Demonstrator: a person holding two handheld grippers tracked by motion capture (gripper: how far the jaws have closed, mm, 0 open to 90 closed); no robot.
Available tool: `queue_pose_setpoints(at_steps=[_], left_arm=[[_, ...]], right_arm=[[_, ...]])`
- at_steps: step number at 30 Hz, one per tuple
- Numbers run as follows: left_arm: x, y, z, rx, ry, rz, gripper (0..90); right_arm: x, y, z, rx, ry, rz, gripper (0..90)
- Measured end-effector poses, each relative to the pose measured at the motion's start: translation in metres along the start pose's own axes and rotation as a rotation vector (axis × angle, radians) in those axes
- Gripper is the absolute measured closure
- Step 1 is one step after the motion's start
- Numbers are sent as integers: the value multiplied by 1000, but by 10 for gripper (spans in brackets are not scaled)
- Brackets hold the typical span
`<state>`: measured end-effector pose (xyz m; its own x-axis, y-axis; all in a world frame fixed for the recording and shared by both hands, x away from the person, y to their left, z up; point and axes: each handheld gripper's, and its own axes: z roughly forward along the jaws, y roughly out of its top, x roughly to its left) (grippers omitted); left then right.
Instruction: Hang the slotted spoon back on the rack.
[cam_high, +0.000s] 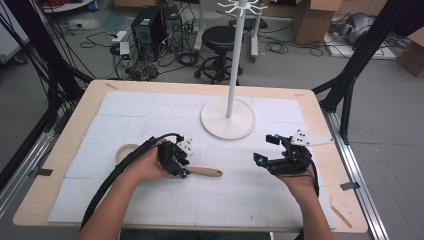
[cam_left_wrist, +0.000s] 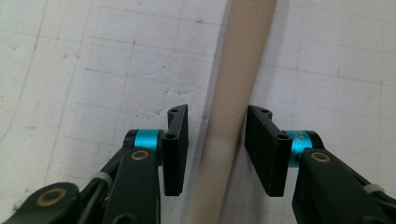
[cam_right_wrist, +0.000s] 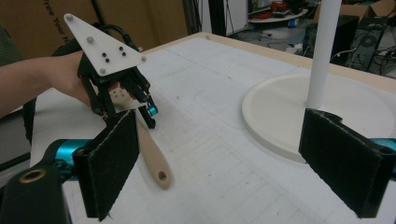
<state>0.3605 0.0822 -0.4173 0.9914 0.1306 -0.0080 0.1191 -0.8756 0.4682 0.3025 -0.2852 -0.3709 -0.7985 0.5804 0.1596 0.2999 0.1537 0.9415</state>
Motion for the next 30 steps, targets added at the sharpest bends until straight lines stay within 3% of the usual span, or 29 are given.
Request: queue_pose_setpoints(at_steps=[6,16,20,26,30], left_arm=[[-2,7,1,53,2,2,635],[-8,10,1,75,15,42,698],[-7,10,0,72,-1,16,740],[-9,11,-4,65,5,34,742],[-9,10,-18,7,25,28,743]], right_arm=[[0,0,0,2,-1,-4,119],[-1,0,0,3,-1,-1,120],[0,0,-1,2,-1,0,120],[-1,-1,-1,2,-2,5,120],[-2,-2,0,1,-1,6,120]])
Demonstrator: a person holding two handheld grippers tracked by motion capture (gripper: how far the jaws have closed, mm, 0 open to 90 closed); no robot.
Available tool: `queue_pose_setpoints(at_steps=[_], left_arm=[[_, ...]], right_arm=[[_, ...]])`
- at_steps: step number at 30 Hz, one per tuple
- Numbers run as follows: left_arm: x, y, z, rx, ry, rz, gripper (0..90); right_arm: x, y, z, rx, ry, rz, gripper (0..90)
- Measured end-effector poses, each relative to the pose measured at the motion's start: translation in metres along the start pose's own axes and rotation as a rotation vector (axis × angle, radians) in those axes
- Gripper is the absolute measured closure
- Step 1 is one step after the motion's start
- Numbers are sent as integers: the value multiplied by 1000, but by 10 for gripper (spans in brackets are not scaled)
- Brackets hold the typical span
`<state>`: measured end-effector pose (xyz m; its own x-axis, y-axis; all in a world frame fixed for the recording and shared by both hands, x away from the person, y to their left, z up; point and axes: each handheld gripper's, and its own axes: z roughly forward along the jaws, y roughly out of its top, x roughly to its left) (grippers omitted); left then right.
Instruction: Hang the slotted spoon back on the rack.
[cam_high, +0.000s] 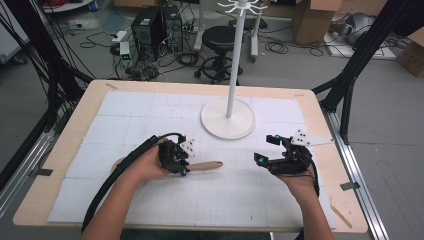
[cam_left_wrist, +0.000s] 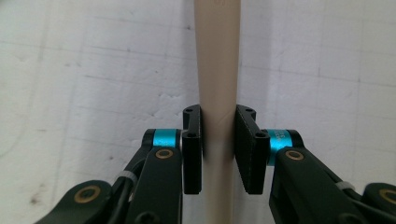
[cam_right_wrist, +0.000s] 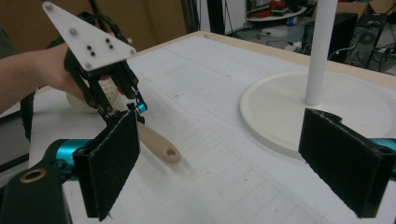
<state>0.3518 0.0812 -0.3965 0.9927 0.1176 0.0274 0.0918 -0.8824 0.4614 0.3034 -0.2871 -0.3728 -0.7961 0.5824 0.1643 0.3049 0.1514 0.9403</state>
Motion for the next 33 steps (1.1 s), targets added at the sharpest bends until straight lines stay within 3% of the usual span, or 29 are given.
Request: queue_pose_setpoints(at_steps=[23,33], left_arm=[[7,-7,-85,-380,74,-71,744],[12,4,-113,-461,81,-75,745]], right_arm=[[1,1,0,-8,8,10,120],[1,1,0,-7,9,9,120]])
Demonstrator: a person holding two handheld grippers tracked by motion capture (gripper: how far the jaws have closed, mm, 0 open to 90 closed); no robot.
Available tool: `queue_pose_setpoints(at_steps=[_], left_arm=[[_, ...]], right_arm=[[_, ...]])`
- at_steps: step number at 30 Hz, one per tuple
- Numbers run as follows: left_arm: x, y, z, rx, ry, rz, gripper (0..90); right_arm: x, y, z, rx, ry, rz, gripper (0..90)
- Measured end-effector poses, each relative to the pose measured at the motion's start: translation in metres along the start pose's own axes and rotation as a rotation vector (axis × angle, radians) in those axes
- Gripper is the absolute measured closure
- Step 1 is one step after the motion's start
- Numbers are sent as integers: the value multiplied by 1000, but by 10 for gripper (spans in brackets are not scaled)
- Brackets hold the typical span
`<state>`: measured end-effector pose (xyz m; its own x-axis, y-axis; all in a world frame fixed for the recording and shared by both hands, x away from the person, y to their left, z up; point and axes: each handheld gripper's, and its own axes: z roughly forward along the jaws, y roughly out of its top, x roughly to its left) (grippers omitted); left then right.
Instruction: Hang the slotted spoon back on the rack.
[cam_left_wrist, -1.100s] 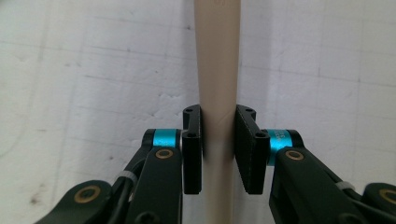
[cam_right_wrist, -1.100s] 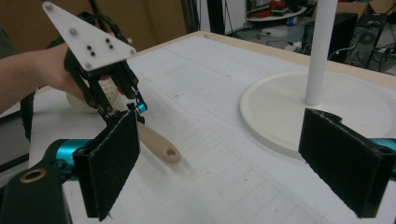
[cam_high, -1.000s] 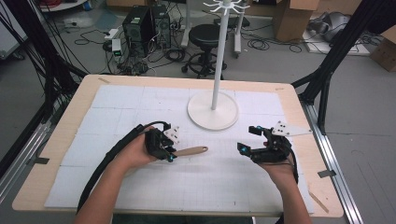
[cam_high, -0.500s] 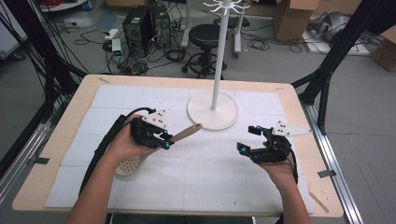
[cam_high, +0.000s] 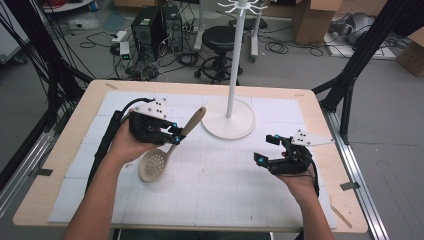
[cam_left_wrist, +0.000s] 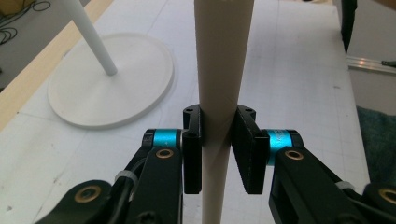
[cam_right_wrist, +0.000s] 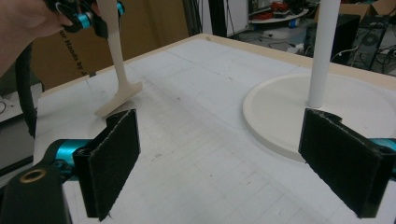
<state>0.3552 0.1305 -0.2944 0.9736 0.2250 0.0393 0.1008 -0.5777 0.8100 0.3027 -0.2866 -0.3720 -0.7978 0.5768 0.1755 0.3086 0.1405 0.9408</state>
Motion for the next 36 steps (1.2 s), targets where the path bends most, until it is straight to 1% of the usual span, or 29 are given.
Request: queue_pose_setpoints(at_steps=[4,5,7,14,16,20,26,29,32,35,36], left_arm=[[4,7,-3,-19,-16,1,745],[6,9,-4,-30,-21,-6,745],[9,14,-4,-34,-29,-8,745],[20,37,-5,-49,-36,-3,744],[24,44,-5,-45,-33,-3,744],[33,57,-7,-51,-23,-5,744],[47,75,-14,-61,1,-20,744],[54,84,-17,-63,15,-17,744],[62,93,-17,-69,23,-28,744],[70,103,-18,-69,39,-26,744],[72,106,-18,-77,41,-34,744]], right_arm=[[0,0,0,-4,0,0,120],[0,0,0,-4,0,1,120],[0,0,0,-4,1,1,120],[-1,0,0,-2,1,4,120],[-1,0,0,-4,-1,4,120],[-2,-1,0,-4,1,4,120],[-3,-2,0,-1,1,6,120],[-3,-2,-1,-1,1,10,120],[-3,-3,-1,0,2,10,120],[-3,-3,-1,-1,2,14,120],[-3,-3,-1,0,3,13,120]])
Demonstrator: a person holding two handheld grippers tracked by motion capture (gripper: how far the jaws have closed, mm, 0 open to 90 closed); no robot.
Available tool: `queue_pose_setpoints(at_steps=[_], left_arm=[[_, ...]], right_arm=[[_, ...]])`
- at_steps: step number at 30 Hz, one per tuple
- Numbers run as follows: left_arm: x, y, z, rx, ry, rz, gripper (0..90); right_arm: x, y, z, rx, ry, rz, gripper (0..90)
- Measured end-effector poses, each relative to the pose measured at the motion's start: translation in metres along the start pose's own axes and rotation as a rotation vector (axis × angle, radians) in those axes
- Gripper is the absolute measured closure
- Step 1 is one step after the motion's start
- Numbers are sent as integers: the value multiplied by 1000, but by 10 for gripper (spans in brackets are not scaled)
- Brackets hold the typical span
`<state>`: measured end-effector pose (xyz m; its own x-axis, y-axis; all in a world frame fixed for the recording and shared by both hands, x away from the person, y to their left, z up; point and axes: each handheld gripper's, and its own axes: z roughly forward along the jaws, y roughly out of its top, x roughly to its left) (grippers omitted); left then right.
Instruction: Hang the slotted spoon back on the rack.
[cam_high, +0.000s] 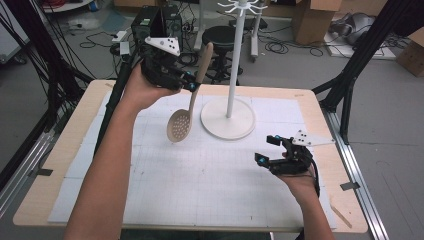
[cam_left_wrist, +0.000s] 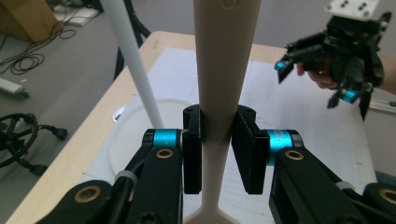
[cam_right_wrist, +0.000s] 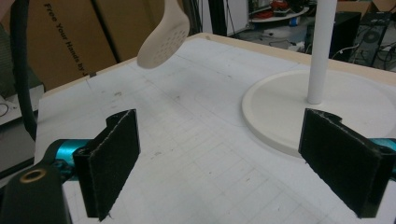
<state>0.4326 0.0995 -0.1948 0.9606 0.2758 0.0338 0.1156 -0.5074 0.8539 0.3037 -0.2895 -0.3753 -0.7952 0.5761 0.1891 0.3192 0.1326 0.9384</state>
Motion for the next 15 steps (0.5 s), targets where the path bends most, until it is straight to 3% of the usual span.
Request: queue_pose_setpoints(at_steps=[15], left_arm=[[24,42,6,-3,63,-17,744]], right_arm=[[0,-2,-1,-3,5,0,120]])
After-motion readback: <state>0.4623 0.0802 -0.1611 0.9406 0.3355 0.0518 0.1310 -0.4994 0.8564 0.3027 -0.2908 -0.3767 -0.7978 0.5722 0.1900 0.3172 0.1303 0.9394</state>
